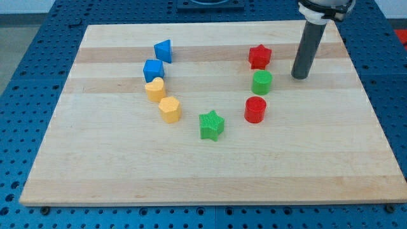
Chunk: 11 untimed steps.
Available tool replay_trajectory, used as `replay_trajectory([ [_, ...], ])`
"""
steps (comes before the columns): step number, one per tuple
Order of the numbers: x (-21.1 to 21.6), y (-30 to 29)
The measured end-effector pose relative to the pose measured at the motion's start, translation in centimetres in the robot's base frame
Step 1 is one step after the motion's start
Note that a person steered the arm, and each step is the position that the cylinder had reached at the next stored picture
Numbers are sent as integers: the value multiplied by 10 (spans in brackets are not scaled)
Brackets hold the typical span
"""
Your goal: Move your arm closer to the red circle
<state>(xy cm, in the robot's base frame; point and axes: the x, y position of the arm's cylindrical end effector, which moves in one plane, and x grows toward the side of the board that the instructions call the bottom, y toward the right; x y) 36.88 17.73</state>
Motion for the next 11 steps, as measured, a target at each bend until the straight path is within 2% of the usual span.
replay_trajectory([
  [2,-50,-20],
  [3,-59,-3],
  [4,-59,60],
  [5,-29,98],
  [6,27,104],
  [9,89,69],
  [11,113,-6],
])
